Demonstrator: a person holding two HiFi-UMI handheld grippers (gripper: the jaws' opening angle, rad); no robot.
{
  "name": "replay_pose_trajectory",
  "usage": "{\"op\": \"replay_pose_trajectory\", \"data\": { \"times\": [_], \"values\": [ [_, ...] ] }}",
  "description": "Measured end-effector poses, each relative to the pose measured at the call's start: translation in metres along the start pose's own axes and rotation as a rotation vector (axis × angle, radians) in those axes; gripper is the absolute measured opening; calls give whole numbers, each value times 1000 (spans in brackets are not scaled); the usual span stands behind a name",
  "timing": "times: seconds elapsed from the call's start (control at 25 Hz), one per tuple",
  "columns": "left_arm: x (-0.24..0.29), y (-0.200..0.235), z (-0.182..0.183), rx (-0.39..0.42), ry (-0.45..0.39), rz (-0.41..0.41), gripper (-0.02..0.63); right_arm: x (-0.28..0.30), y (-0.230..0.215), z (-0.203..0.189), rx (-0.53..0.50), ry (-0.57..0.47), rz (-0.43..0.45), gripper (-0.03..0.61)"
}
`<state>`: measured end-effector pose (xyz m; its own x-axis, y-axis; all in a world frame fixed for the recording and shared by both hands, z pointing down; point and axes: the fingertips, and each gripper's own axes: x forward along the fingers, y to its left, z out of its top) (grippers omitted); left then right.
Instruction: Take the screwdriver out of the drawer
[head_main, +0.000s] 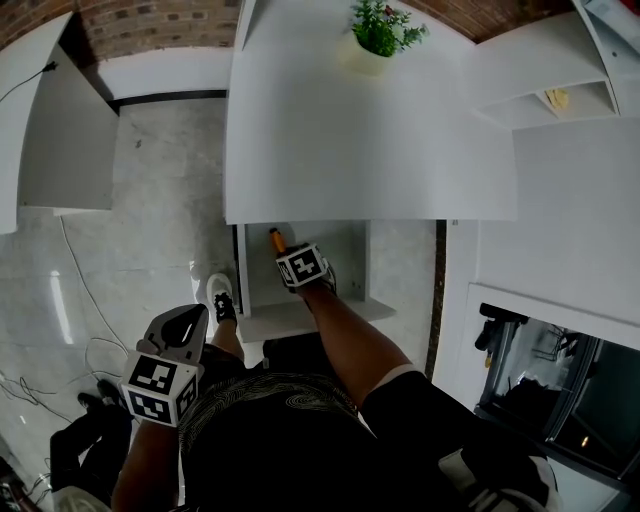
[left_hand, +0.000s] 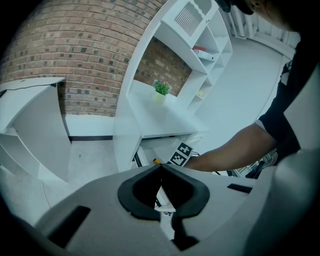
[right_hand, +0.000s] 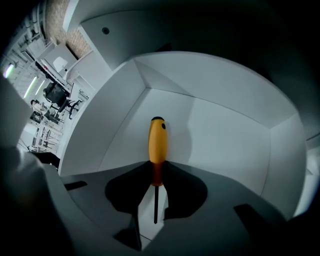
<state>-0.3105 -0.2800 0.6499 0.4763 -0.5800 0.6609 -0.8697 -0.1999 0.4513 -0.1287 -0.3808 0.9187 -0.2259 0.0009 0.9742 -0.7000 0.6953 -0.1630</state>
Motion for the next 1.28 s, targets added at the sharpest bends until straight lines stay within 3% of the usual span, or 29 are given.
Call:
{"op": "replay_pose_trajectory", "data": {
  "times": [0.2, 0.4, 0.68, 1.04, 1.28],
  "values": [
    [-6, -3, 9, 17, -30, -8, 17, -15, 7, 4, -43, -5, 5, 71],
    [-8, -16, 27, 58, -66, -44, 17, -47, 14, 13, -158, -35, -12, 71],
    [-13, -39, 59, 131, -124, -116, 17, -118, 30, 28, -224, -165, -5, 71],
    [-20, -71, 94, 261, -159, -204, 17, -219, 41, 40, -109, -409, -15, 71],
    [-29, -97, 114, 306, -192, -287, 17, -287, 51, 50, 88, -651, 48, 71]
  ]
}}
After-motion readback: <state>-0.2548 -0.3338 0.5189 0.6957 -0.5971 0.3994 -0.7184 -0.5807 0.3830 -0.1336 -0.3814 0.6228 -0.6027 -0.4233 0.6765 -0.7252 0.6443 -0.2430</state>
